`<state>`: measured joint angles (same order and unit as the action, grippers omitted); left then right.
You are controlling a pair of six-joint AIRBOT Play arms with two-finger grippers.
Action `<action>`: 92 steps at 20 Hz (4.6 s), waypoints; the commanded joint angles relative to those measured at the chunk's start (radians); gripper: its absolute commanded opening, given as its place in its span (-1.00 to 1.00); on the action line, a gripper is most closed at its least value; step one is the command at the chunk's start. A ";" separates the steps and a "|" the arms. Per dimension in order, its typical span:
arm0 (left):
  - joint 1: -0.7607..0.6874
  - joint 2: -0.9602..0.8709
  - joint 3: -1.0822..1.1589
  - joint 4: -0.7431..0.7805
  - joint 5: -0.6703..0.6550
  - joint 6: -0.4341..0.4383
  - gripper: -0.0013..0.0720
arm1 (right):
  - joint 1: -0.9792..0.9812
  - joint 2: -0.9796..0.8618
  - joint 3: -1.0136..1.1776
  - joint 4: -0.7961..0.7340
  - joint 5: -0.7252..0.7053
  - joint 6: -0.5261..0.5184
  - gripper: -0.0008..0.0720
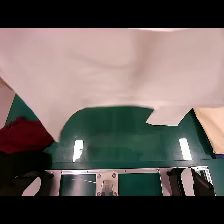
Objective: Fold the shirts.
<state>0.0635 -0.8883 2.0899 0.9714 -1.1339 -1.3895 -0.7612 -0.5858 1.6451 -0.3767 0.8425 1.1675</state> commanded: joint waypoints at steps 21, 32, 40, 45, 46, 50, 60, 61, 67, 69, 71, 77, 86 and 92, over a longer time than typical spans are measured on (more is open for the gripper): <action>0.000 -0.684 -0.769 -0.362 0.473 0.240 -0.90 | 0.342 -1.137 -0.232 0.100 -0.020 -0.203 -0.93; 0.000 -0.764 -0.608 -0.374 0.530 0.259 -0.90 | 0.364 -1.273 0.024 0.091 -0.048 -0.173 -0.93; -0.004 -0.829 -0.643 -0.156 0.325 0.242 -0.90 | 0.314 -1.273 -0.004 -0.421 0.170 -0.011 -0.94; -0.027 -0.843 -0.684 -0.089 0.216 0.235 -0.90 | 0.313 -1.273 -0.104 -0.562 0.198 -0.003 -0.94; -0.027 -0.843 -0.684 -0.055 0.186 0.216 -0.90 | 0.313 -1.273 -0.111 -0.586 0.199 -0.003 -0.94; -0.027 -0.843 -0.684 0.025 0.178 0.157 -0.90 | 0.312 -1.273 -0.113 -0.608 0.198 0.003 -0.94; -0.067 -0.845 -0.681 -0.005 0.135 0.098 0.23 | 0.308 -1.264 -0.093 -0.605 0.246 0.040 -0.26; -0.061 -0.845 -0.673 -0.004 0.074 0.069 0.71 | 0.299 -1.255 -0.078 -0.613 0.276 0.060 -0.09; 0.063 -0.822 -0.605 -0.003 -0.344 -0.074 0.61 | 0.173 -1.123 -0.070 -0.668 0.500 0.168 -0.72; 0.077 -0.791 -0.614 0.007 -0.422 -0.061 -0.87 | 0.142 -1.053 -0.146 -0.669 0.546 0.169 -0.93; 0.067 -0.726 -0.665 0.041 -0.448 -0.069 -0.90 | 0.112 -0.945 -0.277 -0.681 0.545 0.184 -0.94; 0.053 -0.285 -1.155 0.081 -0.211 -0.085 -0.90 | -0.049 -0.548 -0.704 -0.726 0.411 0.187 -0.94; -0.239 -0.042 -1.704 -0.204 0.397 -0.184 0.20 | -0.101 -0.364 -1.091 -0.716 0.261 0.266 -0.17; -0.407 -0.193 -1.706 -0.241 0.679 -0.286 0.20 | -0.100 -0.364 -1.180 -0.671 0.227 0.281 0.38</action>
<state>-0.2810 -1.0206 0.3996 0.7647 -0.6144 -1.6306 -0.8604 -0.9539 0.5133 -1.0786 1.0908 1.4361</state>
